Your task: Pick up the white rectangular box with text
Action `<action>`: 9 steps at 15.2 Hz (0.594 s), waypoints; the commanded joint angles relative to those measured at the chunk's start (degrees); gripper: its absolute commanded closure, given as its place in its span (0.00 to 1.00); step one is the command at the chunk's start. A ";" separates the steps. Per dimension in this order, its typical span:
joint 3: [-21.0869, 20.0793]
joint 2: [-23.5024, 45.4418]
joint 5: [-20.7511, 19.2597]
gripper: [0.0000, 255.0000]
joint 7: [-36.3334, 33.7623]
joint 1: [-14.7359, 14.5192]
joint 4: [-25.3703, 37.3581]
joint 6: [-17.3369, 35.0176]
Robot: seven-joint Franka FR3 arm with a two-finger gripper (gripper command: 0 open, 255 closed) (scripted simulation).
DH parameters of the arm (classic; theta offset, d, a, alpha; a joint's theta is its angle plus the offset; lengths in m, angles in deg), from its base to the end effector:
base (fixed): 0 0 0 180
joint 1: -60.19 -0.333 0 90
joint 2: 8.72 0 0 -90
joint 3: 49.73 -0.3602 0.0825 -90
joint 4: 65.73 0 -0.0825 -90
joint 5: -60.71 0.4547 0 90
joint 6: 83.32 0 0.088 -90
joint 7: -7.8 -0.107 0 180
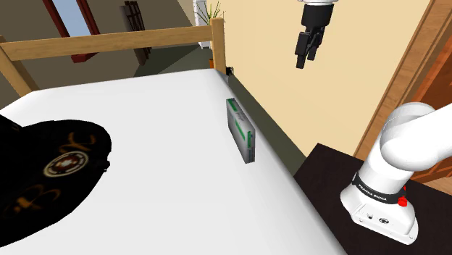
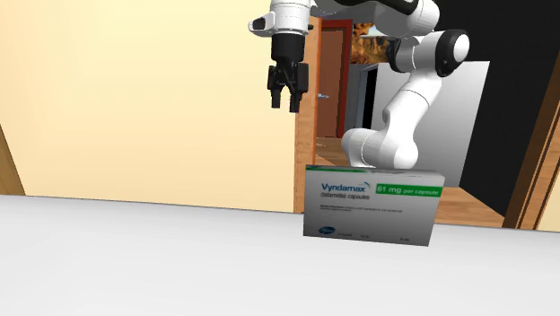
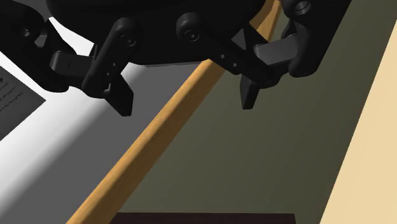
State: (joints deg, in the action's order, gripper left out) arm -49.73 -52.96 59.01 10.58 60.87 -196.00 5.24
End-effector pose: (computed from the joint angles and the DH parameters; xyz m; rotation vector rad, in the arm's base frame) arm 0.3483 -0.0074 0.6594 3.1094 0.0548 0.0672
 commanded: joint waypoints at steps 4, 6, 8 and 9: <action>-4.75 -0.72 2.95 0.00 -8.01 0.10 -0.93 0.07; -7.98 -0.61 4.97 0.00 -13.34 0.21 -1.04 0.27; -11.23 -0.03 6.92 0.00 -18.69 0.36 -0.73 0.60; -12.86 0.44 7.86 0.00 -21.38 0.46 -0.42 0.82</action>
State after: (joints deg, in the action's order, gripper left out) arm -60.83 -52.44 65.76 -7.70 61.31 -196.15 5.81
